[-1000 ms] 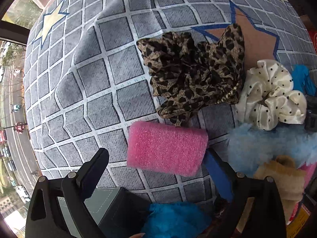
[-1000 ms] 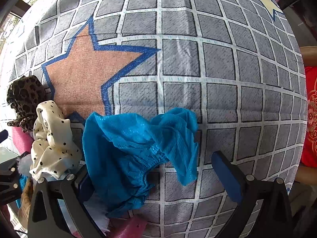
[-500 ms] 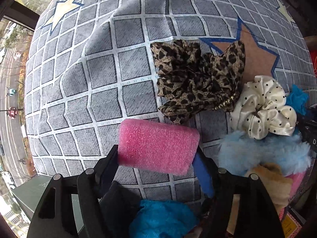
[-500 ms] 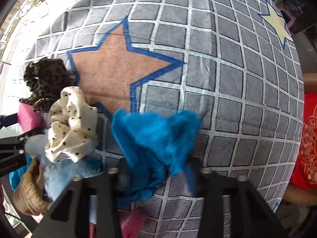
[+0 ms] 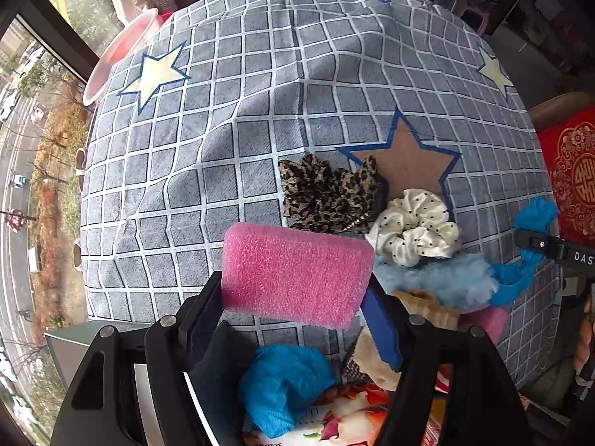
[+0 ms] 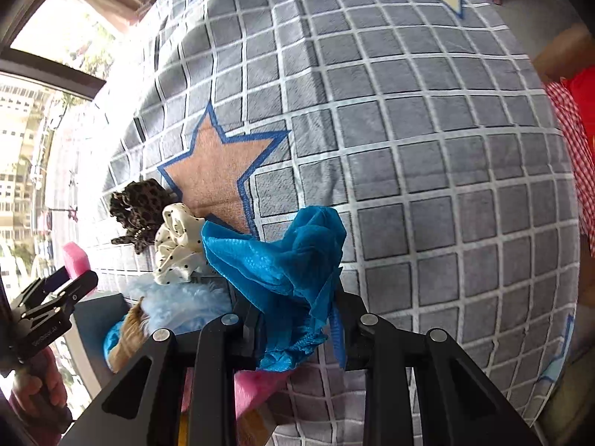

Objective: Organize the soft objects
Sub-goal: 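Lift the blue cloth with the right tool while the left tool carries the pink sponge toward the box, then lower the blue cloth into the white box and open the right tool while the left releases the sponge, then move both tools back over the pile of soft items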

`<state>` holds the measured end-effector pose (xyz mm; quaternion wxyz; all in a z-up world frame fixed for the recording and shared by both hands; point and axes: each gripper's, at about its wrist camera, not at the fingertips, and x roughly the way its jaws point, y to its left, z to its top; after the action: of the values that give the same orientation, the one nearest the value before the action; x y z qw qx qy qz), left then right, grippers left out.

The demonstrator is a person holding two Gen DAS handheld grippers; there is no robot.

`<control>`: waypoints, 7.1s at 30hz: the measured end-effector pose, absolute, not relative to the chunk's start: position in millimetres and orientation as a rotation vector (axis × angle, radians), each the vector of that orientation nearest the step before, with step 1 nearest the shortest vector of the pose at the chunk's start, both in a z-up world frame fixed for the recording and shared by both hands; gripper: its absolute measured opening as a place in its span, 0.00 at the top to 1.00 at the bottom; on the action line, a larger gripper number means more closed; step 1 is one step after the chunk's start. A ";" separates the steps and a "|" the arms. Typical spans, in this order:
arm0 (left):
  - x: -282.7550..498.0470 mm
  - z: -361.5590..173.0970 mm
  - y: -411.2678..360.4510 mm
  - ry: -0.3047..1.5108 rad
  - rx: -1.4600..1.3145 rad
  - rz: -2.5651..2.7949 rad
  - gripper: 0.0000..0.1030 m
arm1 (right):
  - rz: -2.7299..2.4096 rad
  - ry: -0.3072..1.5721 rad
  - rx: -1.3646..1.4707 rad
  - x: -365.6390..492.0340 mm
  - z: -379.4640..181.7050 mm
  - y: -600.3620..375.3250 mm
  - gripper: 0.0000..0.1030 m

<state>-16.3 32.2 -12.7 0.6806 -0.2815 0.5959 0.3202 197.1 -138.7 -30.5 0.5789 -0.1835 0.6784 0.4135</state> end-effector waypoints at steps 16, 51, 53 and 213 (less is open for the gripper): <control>47.1 50.7 -47.3 1.274 -0.506 0.588 0.28 | 0.938 1.553 -0.275 250.8 18.1 -194.1 0.72; 24.2 63.7 -278.7 1.388 -0.319 0.156 0.28 | 1.031 1.497 -0.595 159.6 21.6 -301.7 0.72; 5.2 66.0 -275.2 1.380 -0.314 0.159 0.28 | 1.036 1.523 -0.602 139.9 19.6 -301.9 0.72; -219.8 69.6 -59.3 1.109 -0.931 0.982 0.14 | 0.790 1.785 -0.582 156.8 -49.2 -133.2 0.00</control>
<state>-219.8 -59.3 69.6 0.6411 -0.4085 0.4865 0.4306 156.8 -133.2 -49.2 0.5247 -0.2432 0.7459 0.3303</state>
